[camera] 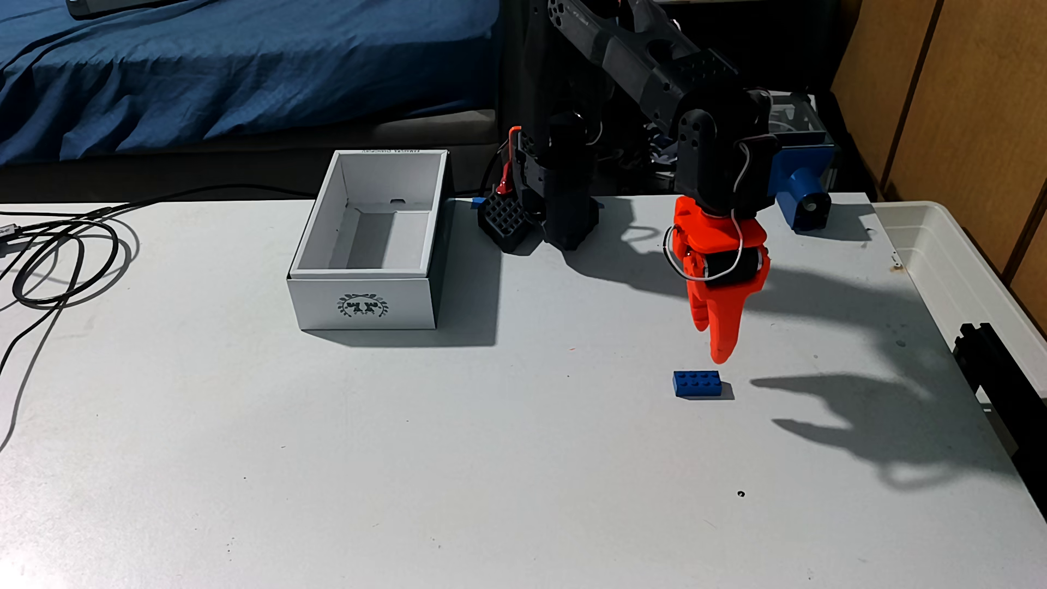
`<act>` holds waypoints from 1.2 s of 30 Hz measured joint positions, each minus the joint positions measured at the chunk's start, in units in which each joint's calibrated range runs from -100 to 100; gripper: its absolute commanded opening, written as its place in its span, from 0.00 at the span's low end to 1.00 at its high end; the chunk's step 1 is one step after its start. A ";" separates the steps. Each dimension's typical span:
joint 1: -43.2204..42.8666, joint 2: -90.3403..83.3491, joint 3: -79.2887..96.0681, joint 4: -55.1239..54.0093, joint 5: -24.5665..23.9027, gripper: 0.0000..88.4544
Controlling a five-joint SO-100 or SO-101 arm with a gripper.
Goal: Grab the blue brick and place in box
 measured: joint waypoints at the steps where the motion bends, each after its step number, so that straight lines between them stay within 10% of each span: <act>1: 0.44 0.00 0.00 0.00 0.00 0.23; 36: 4.13 6.00 4.74 -4.48 -3.58 0.26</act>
